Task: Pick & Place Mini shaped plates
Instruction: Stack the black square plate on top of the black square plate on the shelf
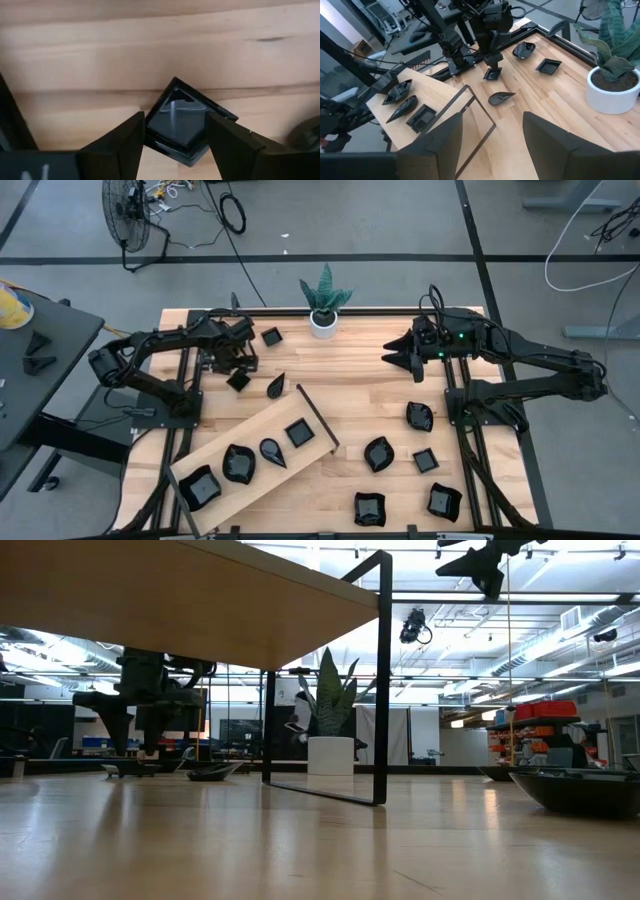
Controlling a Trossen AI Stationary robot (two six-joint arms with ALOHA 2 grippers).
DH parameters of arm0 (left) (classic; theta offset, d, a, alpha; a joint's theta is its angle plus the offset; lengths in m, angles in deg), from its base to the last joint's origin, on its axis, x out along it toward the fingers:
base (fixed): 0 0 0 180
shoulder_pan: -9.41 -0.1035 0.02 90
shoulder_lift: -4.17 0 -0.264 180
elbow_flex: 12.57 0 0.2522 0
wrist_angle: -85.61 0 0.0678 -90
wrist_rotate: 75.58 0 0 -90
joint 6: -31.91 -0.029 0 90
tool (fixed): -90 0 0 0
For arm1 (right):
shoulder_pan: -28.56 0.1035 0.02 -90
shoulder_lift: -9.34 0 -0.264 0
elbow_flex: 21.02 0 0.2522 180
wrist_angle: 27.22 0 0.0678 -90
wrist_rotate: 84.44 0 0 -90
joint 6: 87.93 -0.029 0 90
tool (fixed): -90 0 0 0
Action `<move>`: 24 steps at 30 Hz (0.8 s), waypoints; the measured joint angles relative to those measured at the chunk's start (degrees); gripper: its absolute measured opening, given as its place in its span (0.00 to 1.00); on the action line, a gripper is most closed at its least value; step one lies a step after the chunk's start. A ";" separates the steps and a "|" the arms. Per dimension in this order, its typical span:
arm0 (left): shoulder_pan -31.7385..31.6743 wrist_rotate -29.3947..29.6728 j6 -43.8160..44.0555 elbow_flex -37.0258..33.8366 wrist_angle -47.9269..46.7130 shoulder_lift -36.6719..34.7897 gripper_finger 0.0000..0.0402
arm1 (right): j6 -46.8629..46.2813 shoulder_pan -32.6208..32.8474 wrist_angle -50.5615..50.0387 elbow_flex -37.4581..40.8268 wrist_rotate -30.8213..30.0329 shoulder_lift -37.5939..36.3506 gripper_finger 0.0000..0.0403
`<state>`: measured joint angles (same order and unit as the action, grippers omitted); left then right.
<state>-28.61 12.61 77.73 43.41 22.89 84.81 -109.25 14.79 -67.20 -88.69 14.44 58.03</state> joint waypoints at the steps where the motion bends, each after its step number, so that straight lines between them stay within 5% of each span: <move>1: 0.00 0.36 -1.46 0.00 -0.04 0.00 0.53 | 0.02 0.00 0.01 0.00 0.24 0.01 0.52; 14: 0.03 4.10 -20.54 -0.01 0.96 0.00 0.53 | 0.14 0.01 -0.01 0.00 1.18 0.01 0.52; 24: 0.02 1.97 -19.39 -5.68 1.87 -0.02 0.53 | 0.36 -0.01 -0.04 -0.01 1.18 0.01 0.52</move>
<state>-28.59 14.58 58.34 37.73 24.76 84.79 -108.89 14.78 -67.24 -88.70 15.63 58.05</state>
